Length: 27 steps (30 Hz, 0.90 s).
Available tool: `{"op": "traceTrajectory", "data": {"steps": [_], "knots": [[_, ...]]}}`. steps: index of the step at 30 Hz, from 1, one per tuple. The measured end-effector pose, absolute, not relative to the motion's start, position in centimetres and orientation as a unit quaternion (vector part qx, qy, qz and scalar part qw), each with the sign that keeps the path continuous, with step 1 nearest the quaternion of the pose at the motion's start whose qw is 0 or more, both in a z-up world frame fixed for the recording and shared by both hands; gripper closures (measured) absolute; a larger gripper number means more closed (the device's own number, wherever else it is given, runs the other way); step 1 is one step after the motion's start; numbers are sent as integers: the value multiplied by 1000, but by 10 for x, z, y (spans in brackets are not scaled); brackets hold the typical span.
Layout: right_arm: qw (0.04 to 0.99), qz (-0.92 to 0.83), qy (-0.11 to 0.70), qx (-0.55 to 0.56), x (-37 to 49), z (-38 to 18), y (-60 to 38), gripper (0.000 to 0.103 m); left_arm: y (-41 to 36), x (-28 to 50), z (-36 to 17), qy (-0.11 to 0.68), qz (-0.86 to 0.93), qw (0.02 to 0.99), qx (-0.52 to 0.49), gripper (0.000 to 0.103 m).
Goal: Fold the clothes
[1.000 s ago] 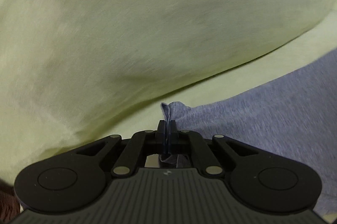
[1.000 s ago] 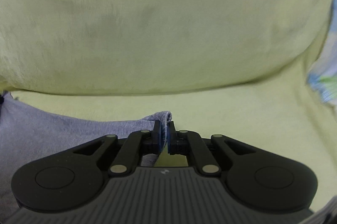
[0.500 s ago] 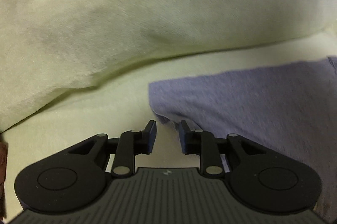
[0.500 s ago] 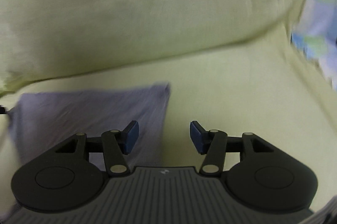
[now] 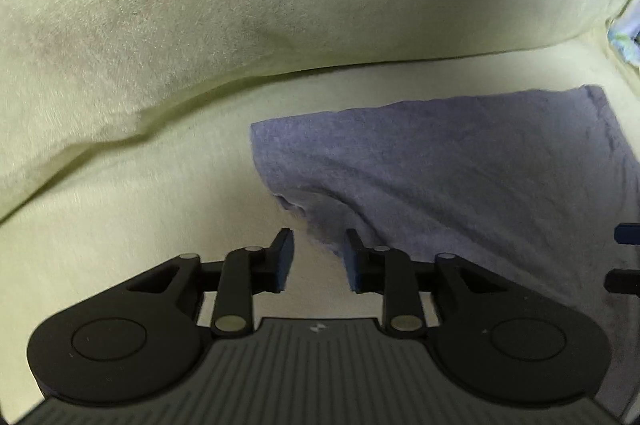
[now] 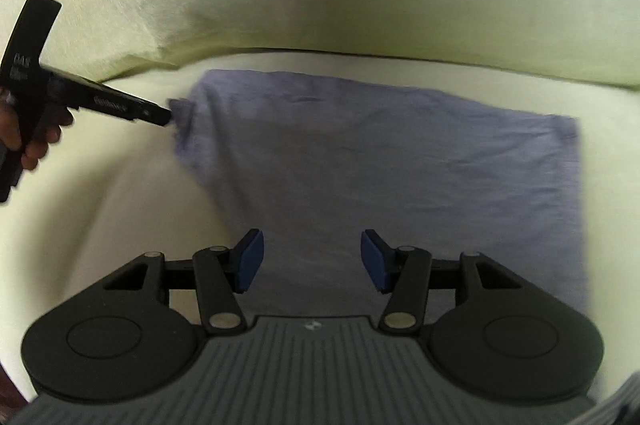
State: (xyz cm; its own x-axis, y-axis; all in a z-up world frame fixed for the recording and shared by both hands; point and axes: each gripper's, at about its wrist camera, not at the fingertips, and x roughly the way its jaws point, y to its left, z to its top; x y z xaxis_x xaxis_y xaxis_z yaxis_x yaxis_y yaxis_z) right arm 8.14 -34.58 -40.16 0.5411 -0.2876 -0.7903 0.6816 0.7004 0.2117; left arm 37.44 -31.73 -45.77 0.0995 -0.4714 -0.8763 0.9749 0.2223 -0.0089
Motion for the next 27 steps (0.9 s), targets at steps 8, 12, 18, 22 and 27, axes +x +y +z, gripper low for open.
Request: {"op": "traceTrajectory", "data": {"steps": [8, 12, 18, 22, 27], "knots": [[819, -308, 400, 271, 95, -403, -341, 54, -331, 372, -465, 419, -590, 623, 296, 101], [805, -328, 405, 281, 93, -407, -348, 54, -323, 368, -461, 423, -574, 609, 347, 102], [793, -342, 414, 287, 85, -414, -347, 52, -295, 382, -483, 438, -472, 623, 444, 83], [791, -347, 415, 286, 73, -415, -343, 52, -283, 377, -484, 434, -435, 641, 460, 82], [795, -382, 408, 238, 31, -396, -332, 52, -263, 330, -442, 452, -496, 651, 354, 81]]}}
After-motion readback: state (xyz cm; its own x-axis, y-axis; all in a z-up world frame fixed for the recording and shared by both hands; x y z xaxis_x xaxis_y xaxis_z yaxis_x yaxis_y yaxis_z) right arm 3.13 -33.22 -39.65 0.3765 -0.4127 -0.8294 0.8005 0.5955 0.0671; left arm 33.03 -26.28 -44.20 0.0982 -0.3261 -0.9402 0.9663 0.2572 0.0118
